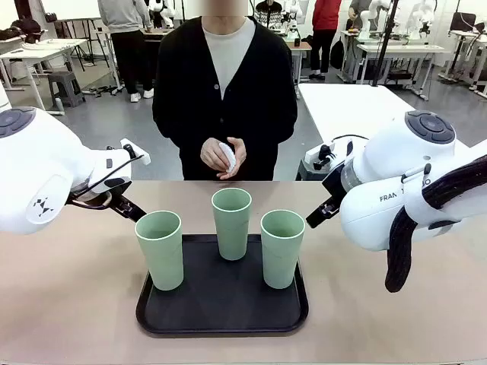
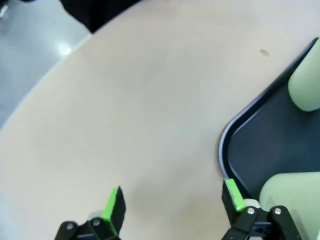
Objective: Place coasters on the table and set cups on them.
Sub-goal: Pick up one Reusable plastic cup and place it on a coaster set by the human.
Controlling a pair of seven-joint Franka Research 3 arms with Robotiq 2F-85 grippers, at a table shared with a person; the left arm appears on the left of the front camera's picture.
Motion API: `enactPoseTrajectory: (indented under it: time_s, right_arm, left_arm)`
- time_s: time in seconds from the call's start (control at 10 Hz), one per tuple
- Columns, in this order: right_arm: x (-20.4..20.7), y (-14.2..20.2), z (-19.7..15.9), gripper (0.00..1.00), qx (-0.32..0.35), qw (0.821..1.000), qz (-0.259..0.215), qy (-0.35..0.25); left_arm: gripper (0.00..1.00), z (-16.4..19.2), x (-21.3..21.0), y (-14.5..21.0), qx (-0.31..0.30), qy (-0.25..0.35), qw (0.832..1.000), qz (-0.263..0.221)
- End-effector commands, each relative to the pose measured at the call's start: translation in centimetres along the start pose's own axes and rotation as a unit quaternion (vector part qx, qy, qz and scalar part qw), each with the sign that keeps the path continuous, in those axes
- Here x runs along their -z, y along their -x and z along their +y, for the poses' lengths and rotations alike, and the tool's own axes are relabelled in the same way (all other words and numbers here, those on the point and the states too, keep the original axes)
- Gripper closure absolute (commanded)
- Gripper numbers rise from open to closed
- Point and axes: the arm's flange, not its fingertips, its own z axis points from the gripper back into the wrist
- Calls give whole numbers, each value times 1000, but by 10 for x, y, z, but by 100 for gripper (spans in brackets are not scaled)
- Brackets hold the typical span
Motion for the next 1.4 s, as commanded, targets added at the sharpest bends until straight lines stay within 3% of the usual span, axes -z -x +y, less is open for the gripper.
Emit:
enactPoseTrajectory:
  time_s: [0.0, 1.3]
  right_arm:
    - [0, 0, 0, 0, 0, 1000, 0, 0]
    - [0, 0, 0, 0, 0, 1000, 0, 0]
  left_arm:
    - [0, 0, 0, 0, 0, 0, 1000, 0]
    - [0, 0, 0, 0, 0, 0, 1000, 0]
